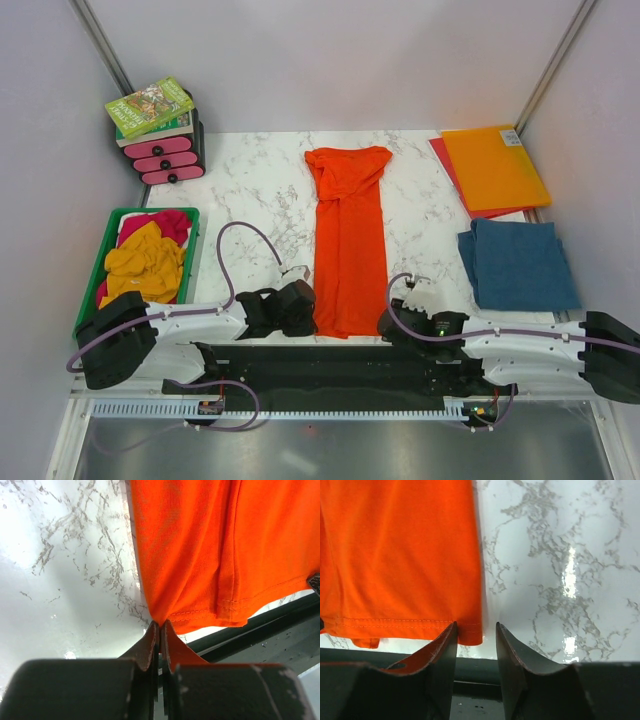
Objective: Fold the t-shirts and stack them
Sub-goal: Fold the tshirt
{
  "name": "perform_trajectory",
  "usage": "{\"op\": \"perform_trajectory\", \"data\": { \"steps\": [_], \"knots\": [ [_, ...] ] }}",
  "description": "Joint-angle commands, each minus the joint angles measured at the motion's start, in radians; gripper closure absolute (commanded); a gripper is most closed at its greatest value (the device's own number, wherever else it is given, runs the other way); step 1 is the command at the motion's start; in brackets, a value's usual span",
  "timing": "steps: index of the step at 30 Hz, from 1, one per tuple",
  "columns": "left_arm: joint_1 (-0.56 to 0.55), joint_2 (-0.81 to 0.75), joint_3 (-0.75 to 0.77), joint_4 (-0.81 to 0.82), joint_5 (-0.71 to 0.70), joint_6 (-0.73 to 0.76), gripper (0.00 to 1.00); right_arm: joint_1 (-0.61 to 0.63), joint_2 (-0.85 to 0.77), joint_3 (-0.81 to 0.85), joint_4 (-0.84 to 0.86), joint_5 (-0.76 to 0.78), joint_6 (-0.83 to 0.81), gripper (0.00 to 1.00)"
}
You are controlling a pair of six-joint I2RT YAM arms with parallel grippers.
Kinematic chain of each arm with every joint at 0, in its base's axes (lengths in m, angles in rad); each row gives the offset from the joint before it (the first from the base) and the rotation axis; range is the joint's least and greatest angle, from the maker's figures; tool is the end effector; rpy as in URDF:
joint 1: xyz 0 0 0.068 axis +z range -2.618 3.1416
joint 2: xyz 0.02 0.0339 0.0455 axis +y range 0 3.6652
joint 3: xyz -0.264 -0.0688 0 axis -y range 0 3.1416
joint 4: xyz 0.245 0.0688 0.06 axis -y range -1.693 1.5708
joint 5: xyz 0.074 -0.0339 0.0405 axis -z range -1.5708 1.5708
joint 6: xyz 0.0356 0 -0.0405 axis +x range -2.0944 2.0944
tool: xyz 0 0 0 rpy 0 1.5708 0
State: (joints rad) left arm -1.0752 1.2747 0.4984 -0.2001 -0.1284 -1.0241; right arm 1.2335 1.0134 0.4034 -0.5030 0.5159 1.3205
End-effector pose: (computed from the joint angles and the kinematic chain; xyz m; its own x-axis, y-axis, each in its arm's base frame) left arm 0.1091 -0.1923 0.1466 -0.9210 -0.0779 -0.3818 0.0993 0.9006 -0.4232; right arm 0.0702 0.1470 0.1522 -0.7989 0.2686 -0.5382 0.1022 0.9424 0.3186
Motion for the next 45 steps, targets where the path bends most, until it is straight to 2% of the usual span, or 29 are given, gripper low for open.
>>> {"op": "perform_trajectory", "data": {
  "steps": [1, 5, 15, 20, 22, 23, 24, 30, 36, 41, 45],
  "knots": [
    [-0.005, -0.006, 0.012, -0.042, -0.045, -0.005, 0.98, 0.009, -0.053, -0.038, -0.049, 0.015, 0.065, 0.57],
    [-0.006, -0.008, 0.012, -0.044, -0.048, -0.008, 0.98, 0.009, -0.053, -0.048, -0.042, 0.009, 0.066, 0.62],
    [-0.006, -0.012, 0.008, -0.044, -0.047, -0.014, 0.98, 0.011, 0.054, -0.037, -0.002, -0.039, 0.054, 0.62],
    [-0.006, -0.012, 0.012, -0.042, -0.05, -0.013, 0.98, 0.009, 0.056, -0.043, -0.003, -0.062, 0.068, 0.67],
    [-0.006, -0.015, 0.012, -0.042, -0.051, -0.013, 0.98, 0.011, 0.045, -0.044, -0.009, -0.063, 0.071, 0.83],
    [-0.006, -0.018, 0.009, -0.042, -0.053, -0.014, 0.98, 0.011, 0.041, -0.043, -0.017, -0.059, 0.08, 0.95],
    [-0.006, -0.02, 0.009, -0.042, -0.053, -0.014, 0.98, 0.011, 0.027, -0.041, -0.035, -0.056, 0.083, 1.0],
    [-0.008, -0.104, -0.001, -0.082, -0.082, -0.019, 0.98, 0.072, -0.001, 0.0, -0.087, 0.025, 0.089, 1.0],
    [-0.026, -0.28, -0.005, -0.172, -0.125, -0.033, 0.98, 0.176, 0.066, 0.158, -0.195, 0.151, 0.12, 1.0],
    [-0.026, -0.359, 0.077, -0.237, -0.201, 0.031, 0.98, 0.185, 0.099, 0.294, -0.247, 0.3, 0.092, 1.0],
    [-0.025, -0.356, 0.133, -0.248, -0.246, 0.074, 0.98, 0.166, 0.109, 0.357, -0.264, 0.368, 0.05, 1.0]
  ]
}}
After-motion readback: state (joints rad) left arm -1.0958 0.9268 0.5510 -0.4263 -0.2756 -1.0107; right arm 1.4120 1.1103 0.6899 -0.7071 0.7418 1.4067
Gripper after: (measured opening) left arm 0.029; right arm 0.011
